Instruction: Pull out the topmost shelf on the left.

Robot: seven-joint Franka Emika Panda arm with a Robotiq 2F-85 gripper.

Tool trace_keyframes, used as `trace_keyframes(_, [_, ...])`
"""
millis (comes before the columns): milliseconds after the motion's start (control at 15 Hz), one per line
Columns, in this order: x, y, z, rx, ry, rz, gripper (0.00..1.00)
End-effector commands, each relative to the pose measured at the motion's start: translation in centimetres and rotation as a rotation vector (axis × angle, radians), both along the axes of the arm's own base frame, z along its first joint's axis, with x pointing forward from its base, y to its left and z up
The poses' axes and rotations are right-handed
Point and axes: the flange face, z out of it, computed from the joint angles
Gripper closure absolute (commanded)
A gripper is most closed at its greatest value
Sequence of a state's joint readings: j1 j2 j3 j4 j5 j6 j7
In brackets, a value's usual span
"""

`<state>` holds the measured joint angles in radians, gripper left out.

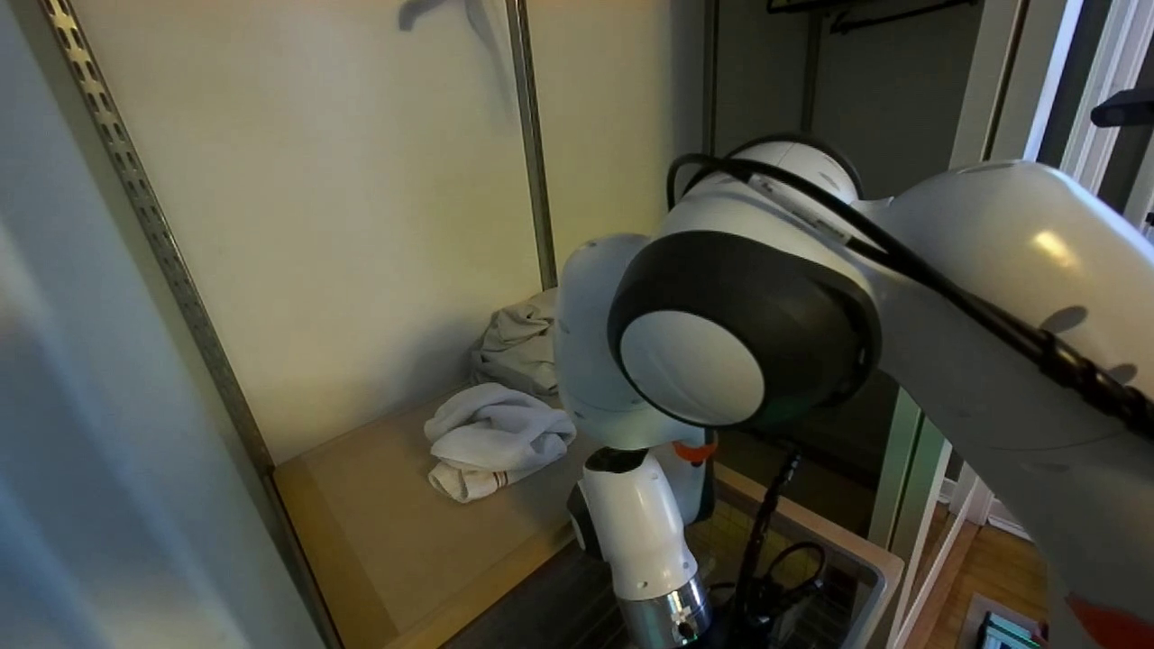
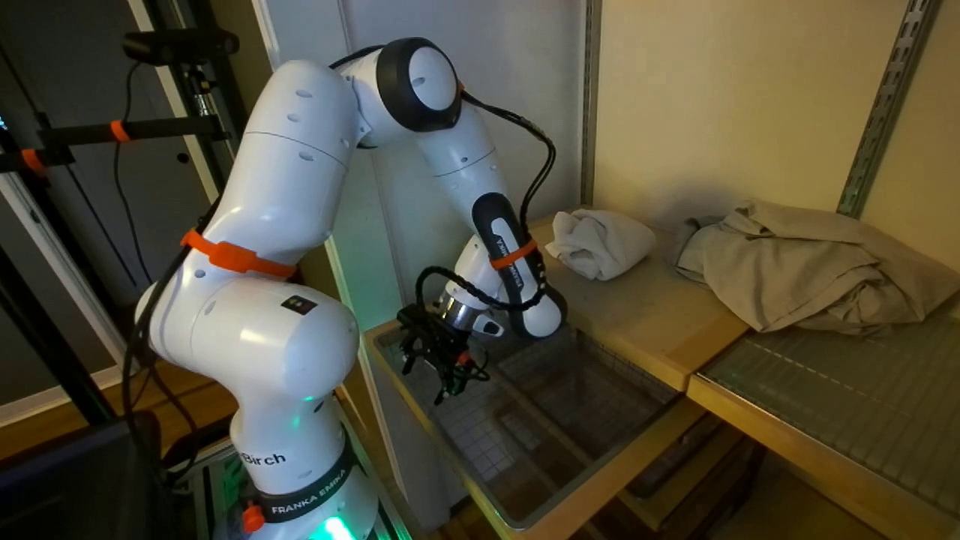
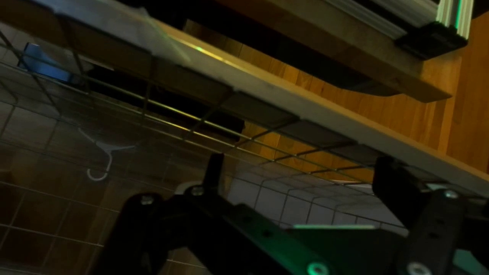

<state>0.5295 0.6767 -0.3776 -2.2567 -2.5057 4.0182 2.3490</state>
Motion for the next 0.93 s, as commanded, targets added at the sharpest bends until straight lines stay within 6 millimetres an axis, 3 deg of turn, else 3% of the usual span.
trace_keyframes(0, [0.1, -0.4, 0.5, -0.026, 0.0, -0.013, 0.0])
trace_keyframes(267, [0.5, -2.6, 3.1, -0.072, -0.069, -0.097, 0.0])
trace_keyframes(867, [1.8, -9.7, 11.3, -0.2, -0.304, -0.39, 0.0])
